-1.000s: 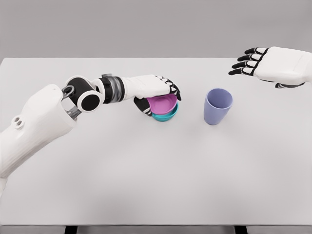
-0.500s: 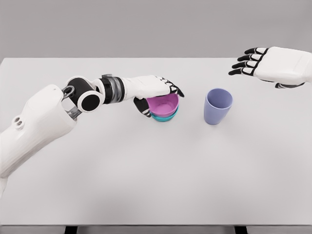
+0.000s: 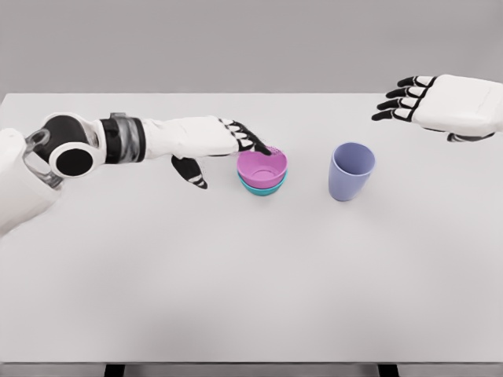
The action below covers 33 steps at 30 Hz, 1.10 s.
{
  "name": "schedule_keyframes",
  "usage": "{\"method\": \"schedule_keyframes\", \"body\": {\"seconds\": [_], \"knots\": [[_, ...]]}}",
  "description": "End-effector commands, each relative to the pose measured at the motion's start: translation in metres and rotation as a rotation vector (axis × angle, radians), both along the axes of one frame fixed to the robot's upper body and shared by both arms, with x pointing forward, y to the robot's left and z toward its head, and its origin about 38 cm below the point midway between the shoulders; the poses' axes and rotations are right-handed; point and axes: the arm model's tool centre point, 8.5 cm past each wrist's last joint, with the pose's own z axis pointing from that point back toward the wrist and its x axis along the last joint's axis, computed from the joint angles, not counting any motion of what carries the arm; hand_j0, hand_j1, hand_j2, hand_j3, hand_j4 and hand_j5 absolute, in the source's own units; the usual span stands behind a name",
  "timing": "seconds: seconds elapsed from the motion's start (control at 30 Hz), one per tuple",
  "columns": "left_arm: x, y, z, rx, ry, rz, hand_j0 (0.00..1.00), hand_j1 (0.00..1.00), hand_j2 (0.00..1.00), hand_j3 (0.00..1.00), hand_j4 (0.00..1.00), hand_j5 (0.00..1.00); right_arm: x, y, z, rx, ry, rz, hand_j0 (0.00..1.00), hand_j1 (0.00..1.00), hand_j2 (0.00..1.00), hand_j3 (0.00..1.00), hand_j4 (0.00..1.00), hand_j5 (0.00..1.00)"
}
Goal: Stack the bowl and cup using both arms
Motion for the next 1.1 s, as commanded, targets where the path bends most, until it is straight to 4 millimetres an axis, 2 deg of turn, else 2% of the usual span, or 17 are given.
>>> {"method": "schedule_keyframes", "body": {"seconds": [0.0,0.03,0.17,0.2,0.27,0.33,0.37,0.4,0.47,0.5,0.53,0.6,0.63,0.7,0.8,0.97,1.07], "knots": [[-0.022,0.031,0.041,-0.037,-0.108,-0.148,1.0,1.0,1.0,1.0,1.0,1.0,0.0,-0.002,0.002,-0.001,-0.001,-0.007,1.0,1.0,1.0,1.0,1.0,1.0],[-0.028,0.035,0.05,-0.05,-0.148,-0.217,1.0,1.0,1.0,1.0,1.0,1.0,-0.001,-0.004,0.003,-0.006,-0.003,-0.011,1.0,1.0,1.0,1.0,1.0,1.0],[-0.029,0.079,0.066,-0.117,-0.087,-0.135,1.0,1.0,1.0,1.0,1.0,1.0,-0.005,-0.018,0.004,-0.038,0.004,-0.039,1.0,1.0,1.0,1.0,1.0,1.0],[-0.031,0.095,0.065,-0.166,-0.05,-0.099,1.0,1.0,1.0,1.0,1.0,1.0,-0.005,-0.018,0.005,-0.039,0.002,-0.04,1.0,1.0,1.0,1.0,1.0,1.0],[-0.036,0.123,0.059,-0.26,0.013,-0.032,1.0,1.0,1.0,1.0,1.0,1.0,-0.012,-0.006,0.022,0.036,-0.032,0.013,1.0,1.0,1.0,1.0,1.0,1.0],[-0.043,0.148,0.045,-0.36,0.076,0.037,1.0,1.0,1.0,1.0,1.0,1.0,-0.018,-0.001,0.03,0.038,-0.055,0.036,1.0,1.0,1.0,1.0,1.0,1.0],[-0.046,0.164,0.033,-0.425,0.119,0.089,1.0,1.0,1.0,1.0,1.0,1.0,-0.017,-0.006,0.035,0.043,-0.06,0.02,1.0,1.0,1.0,1.0,1.0,1.0],[-0.049,0.179,0.018,-0.482,0.169,0.14,1.0,1.0,1.0,1.0,1.0,1.0,-0.012,-0.009,0.019,0.022,-0.017,0.003,1.0,1.0,1.0,1.0,1.0,1.0],[-0.06,0.194,-0.012,-0.572,0.274,0.201,1.0,1.0,1.0,1.0,1.0,1.0,0.007,-0.015,0.0,0.122,0.05,-0.041,1.0,1.0,1.0,1.0,1.0,1.0],[-0.062,0.199,-0.022,-0.605,0.314,0.226,1.0,1.0,1.0,1.0,1.0,1.0,0.016,-0.026,-0.004,0.146,0.065,-0.084,1.0,1.0,1.0,1.0,1.0,1.0],[-0.063,0.206,-0.027,-0.624,0.333,0.25,1.0,1.0,1.0,1.0,1.0,1.0,0.019,-0.028,-0.006,0.142,0.067,-0.094,1.0,1.0,1.0,1.0,1.0,1.0],[-0.061,0.221,-0.04,-0.655,0.367,0.308,1.0,1.0,1.0,1.0,1.0,1.0,0.016,-0.019,-0.005,0.137,0.06,-0.065,1.0,1.0,1.0,1.0,1.0,1.0],[-0.061,0.226,-0.044,-0.666,0.377,0.327,1.0,1.0,1.0,1.0,1.0,1.0,0.014,-0.014,-0.005,0.132,0.059,-0.05,1.0,1.0,1.0,1.0,1.0,1.0],[-0.064,0.233,-0.055,-0.693,0.411,0.36,1.0,1.0,1.0,1.0,1.0,1.0,0.016,-0.007,-0.027,0.112,0.118,-0.041,1.0,1.0,1.0,1.0,1.0,1.0],[-0.066,0.232,-0.072,-0.72,0.443,0.382,1.0,1.0,1.0,1.0,1.0,1.0,0.027,0.02,-0.039,0.075,0.137,0.008,1.0,1.0,1.0,1.0,1.0,1.0],[-0.063,0.23,-0.088,-0.761,0.464,0.408,1.0,1.0,1.0,1.0,1.0,1.0,0.034,0.034,-0.057,0.03,0.152,0.021,1.0,1.0,1.0,1.0,1.0,1.0],[-0.063,0.232,-0.09,-0.761,0.467,0.415,1.0,1.0,1.0,1.0,1.0,1.0,0.051,0.043,-0.065,0.022,0.148,0.003,1.0,1.0,1.0,1.0,1.0,1.0]]}}
